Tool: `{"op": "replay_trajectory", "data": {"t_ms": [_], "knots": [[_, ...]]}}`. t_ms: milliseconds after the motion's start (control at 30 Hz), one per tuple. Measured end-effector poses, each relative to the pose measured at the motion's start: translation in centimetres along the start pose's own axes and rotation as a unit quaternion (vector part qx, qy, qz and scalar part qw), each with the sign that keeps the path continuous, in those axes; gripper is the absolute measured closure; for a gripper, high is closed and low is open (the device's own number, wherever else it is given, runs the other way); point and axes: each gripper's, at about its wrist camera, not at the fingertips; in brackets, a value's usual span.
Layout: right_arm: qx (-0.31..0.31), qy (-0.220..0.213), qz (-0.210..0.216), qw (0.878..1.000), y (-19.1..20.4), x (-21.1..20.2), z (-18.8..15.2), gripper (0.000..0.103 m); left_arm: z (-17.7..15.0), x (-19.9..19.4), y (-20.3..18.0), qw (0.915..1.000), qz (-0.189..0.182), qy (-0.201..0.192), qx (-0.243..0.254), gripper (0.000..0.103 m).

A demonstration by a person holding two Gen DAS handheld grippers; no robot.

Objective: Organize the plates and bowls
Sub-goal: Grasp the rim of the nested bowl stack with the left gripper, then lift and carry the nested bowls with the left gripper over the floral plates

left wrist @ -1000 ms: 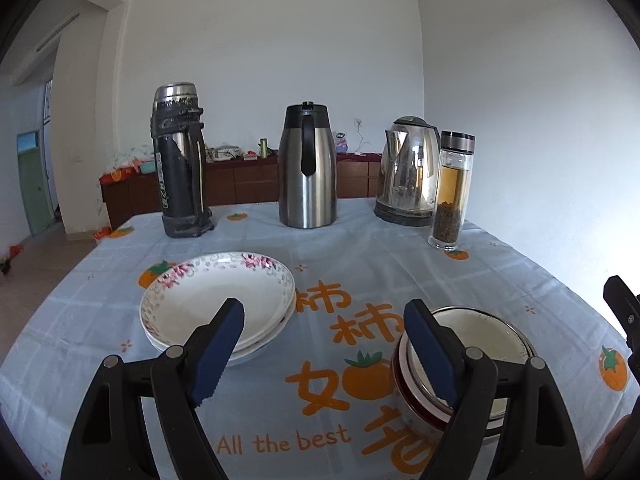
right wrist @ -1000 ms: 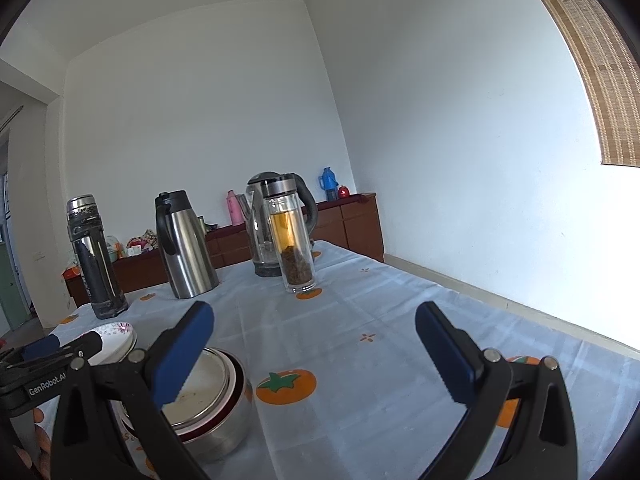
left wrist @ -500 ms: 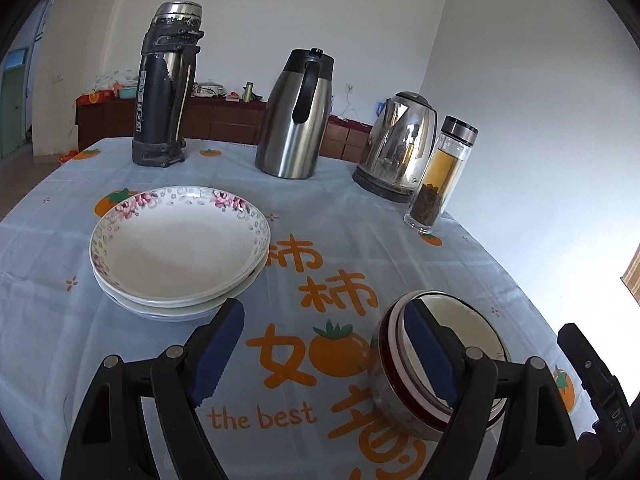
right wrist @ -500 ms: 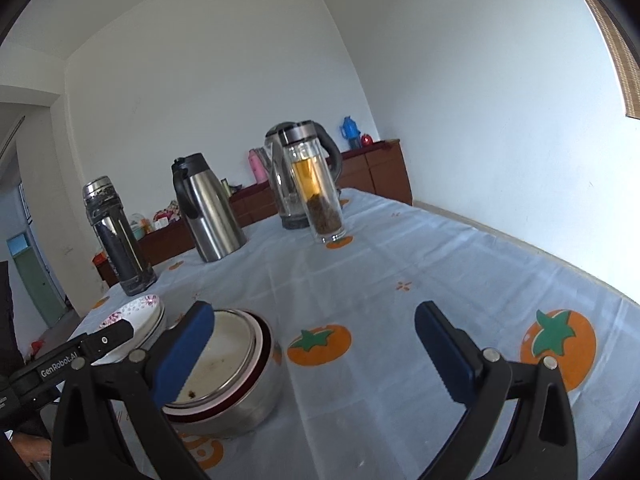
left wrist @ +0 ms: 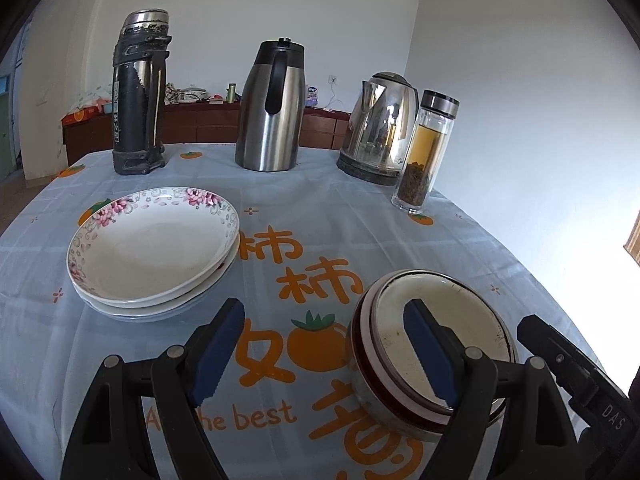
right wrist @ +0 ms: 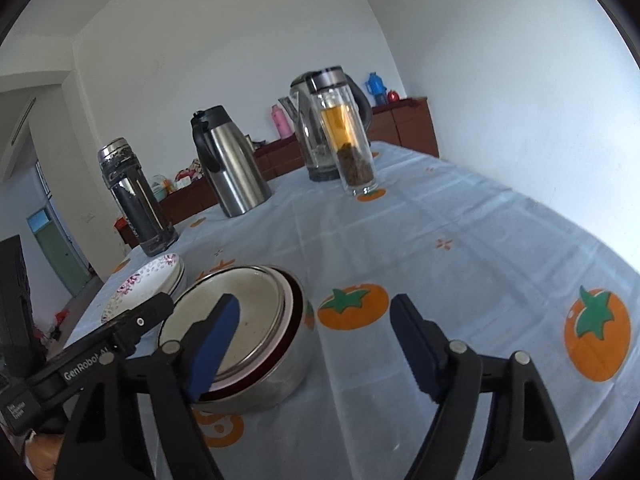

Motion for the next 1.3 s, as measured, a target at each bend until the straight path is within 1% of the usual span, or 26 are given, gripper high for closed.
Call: {"op": "replay_trajectory", "data": {"t_ms": [67,133,233,433,467,533,567,633,767,800,833,867,900,933,967,1000,1100,1167,1200,1300], "knots": [[0.003,0.004,0.004,1.0,0.0,0.2,0.1,0.026,-0.1,0.3,0.1,1.0,0.001,0.006,0.001,0.026],[0.001,0.004,0.005,1.0,0.1,0.2,0.1,0.026,-0.1,0.5,0.5,0.9999,-0.001,0.01,-0.009,0.028],[-0.002,0.008,0.009,1.0,0.3,0.3,0.0,0.026,-0.1,0.8,0.8,0.9997,0.0,0.015,-0.018,0.033],[-0.014,0.026,0.011,0.999,1.2,1.0,-0.2,0.026,-0.3,1.5,0.1,0.9996,0.004,0.028,-0.003,0.036],[-0.015,0.026,0.01,0.999,1.2,1.0,-0.3,0.027,-0.4,1.7,0.0,0.9995,0.003,0.03,-0.002,0.039],[-0.012,0.029,0.01,0.999,1.2,1.1,-0.3,0.033,-0.5,2.1,0.0,0.9993,-0.003,0.037,-0.004,0.042],[-0.01,0.034,0.011,0.999,1.2,1.3,-0.3,0.034,-0.6,2.3,0.0,0.9991,-0.006,0.041,-0.006,0.043],[-0.005,0.05,0.016,0.999,1.1,1.9,-0.4,0.041,-0.7,2.6,0.0,0.9989,-0.01,0.045,-0.009,0.044],[0.001,0.062,0.03,0.998,1.1,2.2,-0.5,0.044,-0.7,2.7,-0.1,0.9988,-0.009,0.047,-0.009,0.045],[-0.003,0.062,0.032,0.998,1.2,2.2,-0.5,0.046,-0.7,2.7,-0.1,0.9988,-0.01,0.047,-0.009,0.047],[-0.006,0.062,0.033,0.998,1.4,2.2,-0.5,0.049,-0.7,2.7,-0.2,0.9988,-0.013,0.047,-0.008,0.051],[-0.008,0.063,0.035,0.997,1.6,2.3,-0.6,0.05,-0.8,2.8,-0.4,0.9986,-0.02,0.048,-0.008,0.055],[-0.01,0.065,0.038,0.997,1.8,2.3,-0.6,0.051,-0.8,2.9,-0.5,0.9985,-0.021,0.05,-0.007,0.058],[-0.013,0.069,0.042,0.997,2.0,2.5,-0.7,0.052,-0.8,3.0,-0.7,0.9984,-0.022,0.052,-0.005,0.063],[-0.019,0.072,0.037,0.997,2.4,2.7,-0.7,0.052,-0.8,3.1,-0.8,0.9982,-0.024,0.054,-0.004,0.069],[-0.021,0.072,0.034,0.997,2.5,2.7,-0.7,0.052,-0.8,3.2,-0.8,0.9981,-0.026,0.055,-0.004,0.07],[-0.012,0.068,0.037,0.997,2.4,2.5,-0.7,0.057,-0.8,3.1,-0.6,0.9982,-0.026,0.052,-0.012,0.071],[-0.011,0.067,0.036,0.997,2.4,2.5,-0.7,0.058,-0.8,3.1,-0.3,0.9977,-0.037,0.052,-0.023,0.076],[-0.012,0.067,0.037,0.997,2.4,2.5,-0.8,0.058,-0.9,3.2,-0.3,0.9973,-0.042,0.055,-0.026,0.077],[-0.016,0.065,0.031,0.997,2.6,2.5,-0.8,0.059,-0.8,3.2,-0.6,0.9977,-0.036,0.054,-0.02,0.078]]}}
Point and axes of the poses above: each gripper's, at about its wrist camera, not at the fingertips, and x roughly the way its jaws point, y to its left, z to its top, and after that the axes turned 12 degrees about -z, right-handed
